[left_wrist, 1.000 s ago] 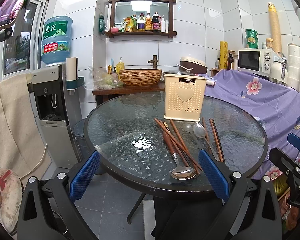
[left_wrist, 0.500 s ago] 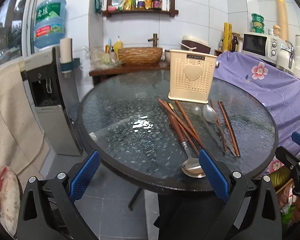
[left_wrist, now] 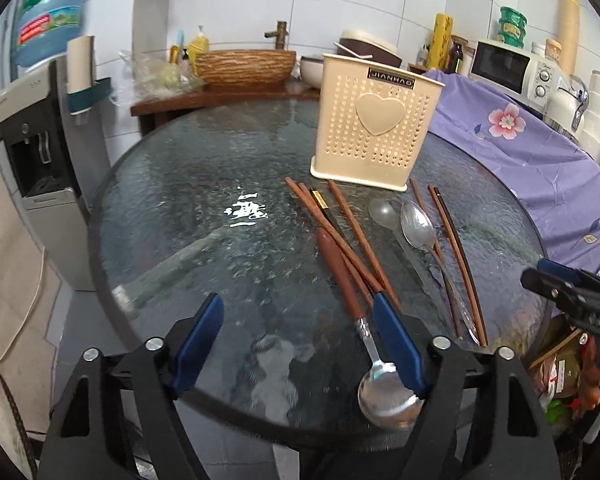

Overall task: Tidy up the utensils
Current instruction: 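Move left tool to wooden-handled spoon while right tool reaches black chopstick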

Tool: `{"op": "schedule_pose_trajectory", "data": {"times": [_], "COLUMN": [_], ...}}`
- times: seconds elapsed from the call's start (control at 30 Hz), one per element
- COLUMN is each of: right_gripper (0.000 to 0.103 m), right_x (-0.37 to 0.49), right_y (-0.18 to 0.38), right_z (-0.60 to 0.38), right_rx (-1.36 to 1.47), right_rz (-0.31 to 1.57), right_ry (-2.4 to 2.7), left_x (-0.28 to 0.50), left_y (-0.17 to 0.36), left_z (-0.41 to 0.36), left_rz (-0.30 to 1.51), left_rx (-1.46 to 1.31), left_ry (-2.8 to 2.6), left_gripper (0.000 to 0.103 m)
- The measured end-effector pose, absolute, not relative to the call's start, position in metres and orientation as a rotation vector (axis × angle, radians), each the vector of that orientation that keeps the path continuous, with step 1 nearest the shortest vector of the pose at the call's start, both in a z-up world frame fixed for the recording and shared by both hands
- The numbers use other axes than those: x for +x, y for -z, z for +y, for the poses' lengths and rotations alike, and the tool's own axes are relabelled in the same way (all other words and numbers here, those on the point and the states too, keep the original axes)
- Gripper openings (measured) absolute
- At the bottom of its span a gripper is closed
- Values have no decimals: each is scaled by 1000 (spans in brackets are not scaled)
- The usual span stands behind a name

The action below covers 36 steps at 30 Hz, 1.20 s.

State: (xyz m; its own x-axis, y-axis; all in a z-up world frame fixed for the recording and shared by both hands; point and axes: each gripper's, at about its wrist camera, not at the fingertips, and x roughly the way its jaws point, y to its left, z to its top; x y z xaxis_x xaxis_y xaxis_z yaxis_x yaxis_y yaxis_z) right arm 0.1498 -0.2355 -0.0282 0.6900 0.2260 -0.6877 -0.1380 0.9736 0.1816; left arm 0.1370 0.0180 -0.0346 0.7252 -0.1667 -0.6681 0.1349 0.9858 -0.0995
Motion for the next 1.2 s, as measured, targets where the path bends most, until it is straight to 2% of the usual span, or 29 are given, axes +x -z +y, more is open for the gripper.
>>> {"op": "schedule_pose_trajectory", "data": {"times": [0.2,0.4,1.2], "right_gripper": [52,47,47], "right_x": [190,232,288], "right_y": [25,32,54], "right_z": [-236,-239,-237], "right_rx": [135,181,31], "right_rz": [833,901,976], "right_ry": [-207,-189,-52], "left_x": [160,176,194], "left_y": [32,37,48], "left_z": [21,21,6], "left_rz": [758,787,821], "left_rx": [-41,-33,-3], "left_ry": [180,194,218], "left_gripper": [67,65,65]}}
